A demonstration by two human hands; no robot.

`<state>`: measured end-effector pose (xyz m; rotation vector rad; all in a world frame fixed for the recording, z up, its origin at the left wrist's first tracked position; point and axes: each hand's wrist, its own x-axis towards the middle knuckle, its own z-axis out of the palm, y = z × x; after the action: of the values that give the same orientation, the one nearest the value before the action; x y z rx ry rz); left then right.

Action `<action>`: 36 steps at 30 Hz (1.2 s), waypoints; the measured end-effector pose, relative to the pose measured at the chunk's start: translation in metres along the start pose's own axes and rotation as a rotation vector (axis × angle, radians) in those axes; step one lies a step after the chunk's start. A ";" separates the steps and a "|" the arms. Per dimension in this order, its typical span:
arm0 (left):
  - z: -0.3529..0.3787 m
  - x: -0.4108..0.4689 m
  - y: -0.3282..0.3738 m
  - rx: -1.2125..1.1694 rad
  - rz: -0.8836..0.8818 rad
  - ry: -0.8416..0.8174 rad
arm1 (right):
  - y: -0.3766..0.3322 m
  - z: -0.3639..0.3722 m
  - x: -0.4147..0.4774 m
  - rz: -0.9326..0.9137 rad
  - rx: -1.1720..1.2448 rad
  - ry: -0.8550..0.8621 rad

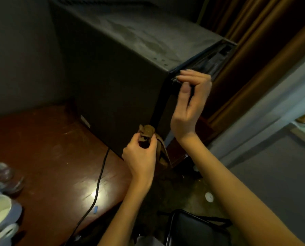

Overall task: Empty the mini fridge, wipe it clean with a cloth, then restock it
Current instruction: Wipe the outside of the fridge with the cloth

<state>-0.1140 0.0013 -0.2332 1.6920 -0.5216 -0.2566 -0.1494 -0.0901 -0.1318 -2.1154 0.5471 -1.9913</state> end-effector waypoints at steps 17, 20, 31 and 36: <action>-0.040 0.038 0.106 0.268 0.585 -0.120 | -0.006 -0.018 0.013 0.147 0.076 -0.121; -0.042 0.041 0.112 0.261 0.612 -0.108 | -0.005 -0.017 0.012 0.158 0.100 -0.122; -0.023 0.021 0.027 0.196 0.371 -0.208 | -0.001 -0.014 0.009 0.128 0.097 -0.103; -0.009 0.007 -0.038 0.182 0.151 -0.267 | -0.002 -0.014 0.008 0.113 0.068 -0.103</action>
<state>-0.0958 0.0104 -0.2679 1.7937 -0.8894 -0.3359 -0.1632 -0.0898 -0.1229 -2.0841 0.5604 -1.8036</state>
